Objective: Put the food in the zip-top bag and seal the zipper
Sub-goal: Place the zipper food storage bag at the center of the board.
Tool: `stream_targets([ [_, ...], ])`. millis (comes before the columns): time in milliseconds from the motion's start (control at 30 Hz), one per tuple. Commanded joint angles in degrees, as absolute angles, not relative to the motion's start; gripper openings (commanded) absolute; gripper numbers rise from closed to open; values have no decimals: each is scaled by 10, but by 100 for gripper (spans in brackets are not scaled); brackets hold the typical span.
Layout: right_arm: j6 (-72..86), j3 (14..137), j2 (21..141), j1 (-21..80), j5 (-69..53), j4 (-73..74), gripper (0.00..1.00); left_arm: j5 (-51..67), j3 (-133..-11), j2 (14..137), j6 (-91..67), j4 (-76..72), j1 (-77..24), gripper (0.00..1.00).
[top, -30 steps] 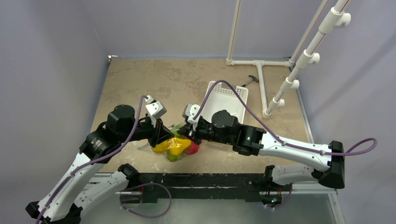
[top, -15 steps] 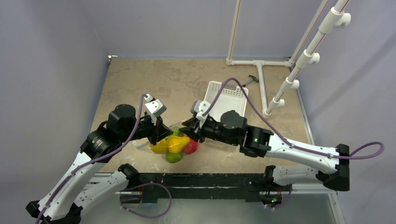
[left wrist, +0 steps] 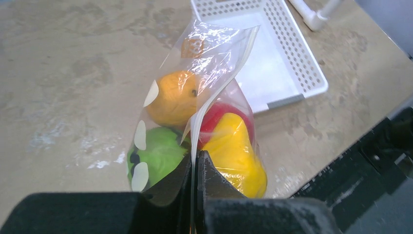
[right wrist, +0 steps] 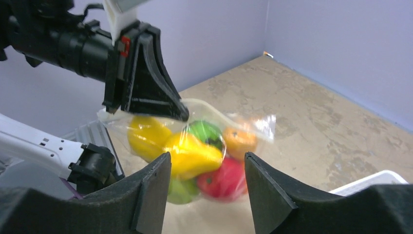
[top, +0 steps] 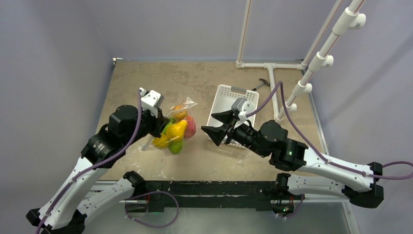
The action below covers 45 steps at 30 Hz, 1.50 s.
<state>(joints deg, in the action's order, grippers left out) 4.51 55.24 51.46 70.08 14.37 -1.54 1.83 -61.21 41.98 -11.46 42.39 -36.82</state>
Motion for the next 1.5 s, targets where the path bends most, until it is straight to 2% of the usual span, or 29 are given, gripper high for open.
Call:
stream_targets([
  [0, 78, 540, 491, 701, 188, -37, 61, -104, -645, 430, -119, 353, -368, 0],
  [400, 99, 502, 485, 701, 196, -67, 64, -246, -645, 537, -39, 252, -367, 0],
  [567, 98, 482, 487, 701, 193, -89, 65, -265, -603, 587, -3, 187, -367, 0],
  [867, 118, 439, 461, 701, 218, -130, 69, -152, -555, 667, 5, 135, -367, 0],
  [1267, 185, 378, 425, 701, 275, -176, 74, -38, -522, 707, -123, 129, -373, 0],
  [1467, 248, 360, 444, 701, 338, -171, 77, -16, -477, 714, -187, 83, -393, 8],
])
